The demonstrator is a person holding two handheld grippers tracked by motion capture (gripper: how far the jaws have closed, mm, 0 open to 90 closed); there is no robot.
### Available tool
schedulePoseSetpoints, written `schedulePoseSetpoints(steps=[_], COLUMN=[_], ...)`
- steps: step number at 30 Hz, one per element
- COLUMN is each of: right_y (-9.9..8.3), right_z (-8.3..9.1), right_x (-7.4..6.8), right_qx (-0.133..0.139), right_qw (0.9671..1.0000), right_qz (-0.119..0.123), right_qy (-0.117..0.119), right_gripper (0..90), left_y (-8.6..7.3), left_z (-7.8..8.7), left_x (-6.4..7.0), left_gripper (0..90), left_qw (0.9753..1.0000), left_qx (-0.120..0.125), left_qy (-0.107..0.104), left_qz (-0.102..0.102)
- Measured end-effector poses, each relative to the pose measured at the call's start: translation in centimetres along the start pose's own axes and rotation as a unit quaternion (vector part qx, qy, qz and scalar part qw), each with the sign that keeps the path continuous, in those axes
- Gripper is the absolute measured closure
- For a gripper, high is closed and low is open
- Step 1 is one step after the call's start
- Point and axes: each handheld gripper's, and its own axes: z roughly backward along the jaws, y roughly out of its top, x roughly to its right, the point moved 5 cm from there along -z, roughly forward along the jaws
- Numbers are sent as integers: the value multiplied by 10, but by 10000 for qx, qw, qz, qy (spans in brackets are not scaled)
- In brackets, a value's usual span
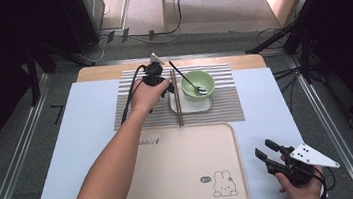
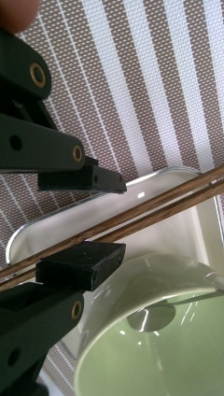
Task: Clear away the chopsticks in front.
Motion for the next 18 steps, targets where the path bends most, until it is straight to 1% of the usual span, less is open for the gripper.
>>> schedulePoseSetpoints(steps=[1,2,3,4,5,6,7,8,9,10,11,12,13,14,16,18], right_y=[-1,-1,-1,-1,-1,0,0,1,2,2,2,2,2,2,1,2], right_z=[-1,-1,-1,0,0,0,1,2,3,3,4,4,5,5,5,6], right_x=[-2,-2,-3,-5,-7,-9,-11,-11,-12,-12,-12,-12,-12,-12,-10,-9], right_qx=[-97,-128,-170,-176,-172,-165,-133,-118,-93,-92,-68,-62,-67,-68,-78,-57], right_qw=[9999,9999,9998,9997,9997,9996,9995,9995,9994,9995,9995,9993,9991,9989,9992,9992], right_qz=[-7,44,80,135,194,195,206,221,230,227,228,253,229,218,196,169], right_qy=[25,1,-71,-77,-10,85,175,208,224,216,225,273,346,399,343,353], right_gripper=[371,323,283,227,169,131,130,126,123,112,84,43,18,20,20,20], left_y=[0,1,1,2,2,2,2,2,2,3,3,4,5,6,9,10], left_z=[-1,-3,-4,-5,-6,-8,-10,-11,-12,-12,-13,-14,-14,-14,-14,-14], left_x=[0,0,1,0,-1,-1,-2,-2,-3,-4,-4,-4,-4,-3,-3,-2], left_gripper=[661,668,675,684,696,709,719,725,737,750,755,762,763,763,762,758], left_qw=[10000,10000,10000,10000,9999,9998,9998,9997,9997,9996,9995,9994,9995,9994,9992,9989], left_qx=[-24,-23,-34,-29,-47,-61,-66,-88,-75,-79,-91,-129,-147,-162,-165,-188], left_qy=[20,13,-20,2,-1,-14,-25,9,35,20,-34,-29,6,-26,33,-51], left_qz=[-10,6,57,89,119,180,204,220,213,263,294,309,266,298,354,419])
